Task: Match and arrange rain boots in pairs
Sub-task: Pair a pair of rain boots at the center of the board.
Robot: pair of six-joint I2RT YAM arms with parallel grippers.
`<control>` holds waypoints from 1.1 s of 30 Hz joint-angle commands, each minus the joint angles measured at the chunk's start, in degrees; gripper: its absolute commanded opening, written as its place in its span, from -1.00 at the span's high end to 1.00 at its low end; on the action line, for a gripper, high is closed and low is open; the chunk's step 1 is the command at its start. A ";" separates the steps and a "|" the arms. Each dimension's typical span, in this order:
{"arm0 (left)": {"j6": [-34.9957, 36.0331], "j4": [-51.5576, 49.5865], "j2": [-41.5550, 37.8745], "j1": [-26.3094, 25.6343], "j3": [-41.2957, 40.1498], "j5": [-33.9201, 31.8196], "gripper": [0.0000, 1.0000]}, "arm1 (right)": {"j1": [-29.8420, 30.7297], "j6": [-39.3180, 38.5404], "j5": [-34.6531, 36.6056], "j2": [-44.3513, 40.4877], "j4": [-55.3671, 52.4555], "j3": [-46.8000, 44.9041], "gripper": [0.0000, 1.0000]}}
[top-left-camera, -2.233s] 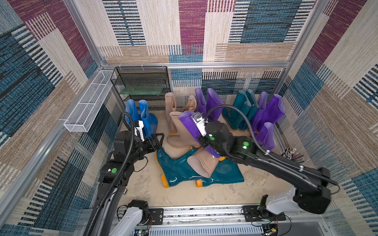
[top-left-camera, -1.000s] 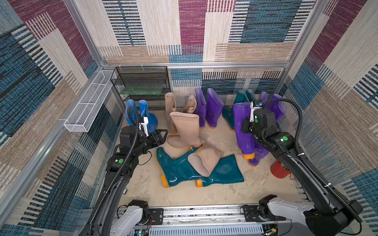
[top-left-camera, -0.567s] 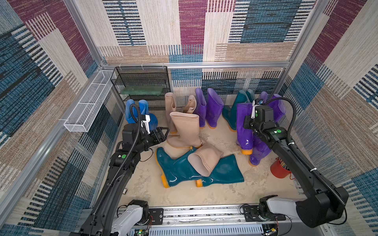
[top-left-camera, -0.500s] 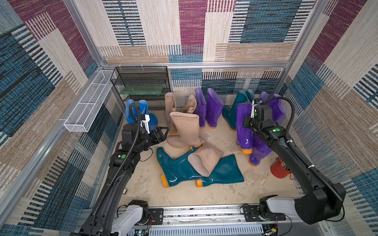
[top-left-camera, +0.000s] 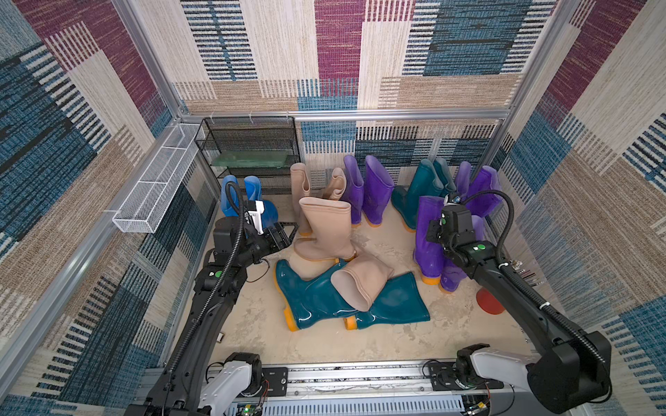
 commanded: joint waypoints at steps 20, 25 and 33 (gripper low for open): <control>-2.88 5.45 -2.67 0.03 -2.60 3.77 -0.47 | 1.27 4.87 5.75 -17.63 -6.04 -7.84 -0.71; -2.70 4.23 -4.19 0.02 -2.82 3.77 -0.46 | 2.02 4.61 5.13 -17.74 -7.30 -5.96 -0.76; -1.39 1.49 -5.98 0.02 -1.37 3.41 -0.47 | 9.13 1.55 8.94 -11.45 -15.04 9.42 -0.90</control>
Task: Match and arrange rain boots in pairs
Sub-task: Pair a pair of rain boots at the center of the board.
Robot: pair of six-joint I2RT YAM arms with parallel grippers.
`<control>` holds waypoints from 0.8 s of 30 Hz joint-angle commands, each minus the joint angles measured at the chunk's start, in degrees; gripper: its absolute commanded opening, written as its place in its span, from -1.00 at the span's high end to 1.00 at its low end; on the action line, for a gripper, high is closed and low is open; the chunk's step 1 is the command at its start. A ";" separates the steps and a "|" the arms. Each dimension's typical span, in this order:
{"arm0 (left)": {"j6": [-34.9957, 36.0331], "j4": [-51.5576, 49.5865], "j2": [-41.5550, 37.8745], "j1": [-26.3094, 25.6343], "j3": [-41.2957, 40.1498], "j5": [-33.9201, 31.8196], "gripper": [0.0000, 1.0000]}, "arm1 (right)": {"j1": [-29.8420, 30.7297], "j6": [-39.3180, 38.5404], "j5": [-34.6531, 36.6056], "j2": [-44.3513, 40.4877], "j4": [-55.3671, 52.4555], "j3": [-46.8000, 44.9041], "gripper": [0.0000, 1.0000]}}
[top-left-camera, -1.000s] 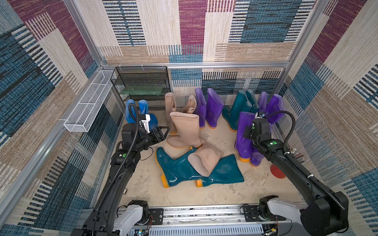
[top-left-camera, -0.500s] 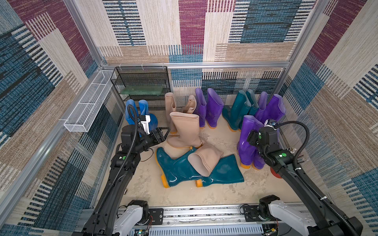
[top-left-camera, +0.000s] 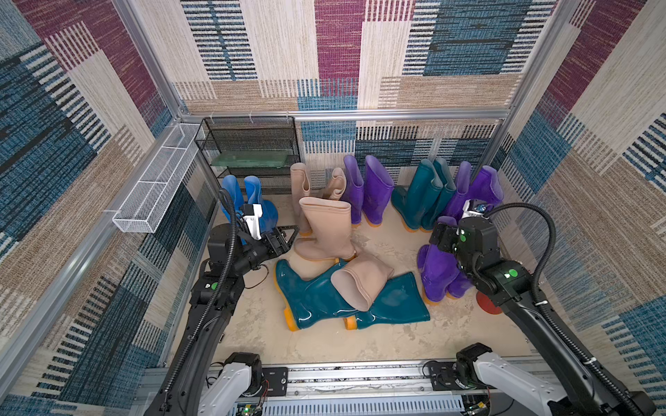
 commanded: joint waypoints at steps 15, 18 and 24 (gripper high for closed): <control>0.92 1.56 1.51 0.05 0.25 0.86 -0.47 | -2.92 -6.42 -2.39 3.48 -8.80 3.67 -0.91; 0.84 2.07 2.28 0.05 0.09 0.86 -0.47 | -4.62 -7.61 -6.26 4.22 -7.15 0.68 -0.95; 1.09 2.15 3.06 0.05 0.01 0.86 -0.47 | -5.53 -7.43 -6.12 8.38 -6.36 2.35 0.26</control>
